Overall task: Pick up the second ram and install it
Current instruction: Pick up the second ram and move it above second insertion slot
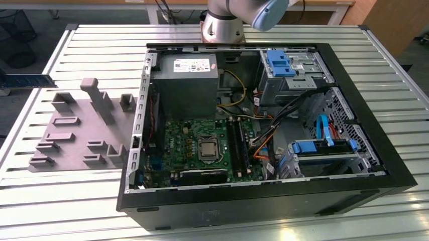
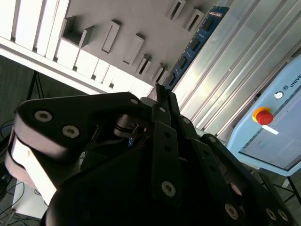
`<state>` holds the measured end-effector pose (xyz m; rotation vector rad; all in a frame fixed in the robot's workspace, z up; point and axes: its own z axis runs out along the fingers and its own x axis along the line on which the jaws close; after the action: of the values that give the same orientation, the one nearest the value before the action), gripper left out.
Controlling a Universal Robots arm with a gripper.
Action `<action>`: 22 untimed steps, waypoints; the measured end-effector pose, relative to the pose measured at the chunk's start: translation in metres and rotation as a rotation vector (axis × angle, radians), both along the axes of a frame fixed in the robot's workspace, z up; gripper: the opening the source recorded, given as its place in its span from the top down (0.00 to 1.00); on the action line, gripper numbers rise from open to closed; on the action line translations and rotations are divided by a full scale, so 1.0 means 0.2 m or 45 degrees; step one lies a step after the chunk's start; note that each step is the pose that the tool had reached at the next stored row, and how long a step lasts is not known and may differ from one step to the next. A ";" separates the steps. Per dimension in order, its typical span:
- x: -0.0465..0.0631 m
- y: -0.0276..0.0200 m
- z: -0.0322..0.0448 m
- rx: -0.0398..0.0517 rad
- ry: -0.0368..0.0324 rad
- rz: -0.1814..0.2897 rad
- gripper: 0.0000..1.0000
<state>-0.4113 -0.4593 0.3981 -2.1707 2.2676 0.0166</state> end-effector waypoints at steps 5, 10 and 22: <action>0.02 0.000 0.000 0.000 0.0000 0.000 0.86; 0.05 0.000 0.000 0.000 0.0000 0.000 0.86; 0.13 0.000 0.000 0.000 0.0000 0.000 0.86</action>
<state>-0.3862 -0.4593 0.3981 -2.1706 2.2677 0.0166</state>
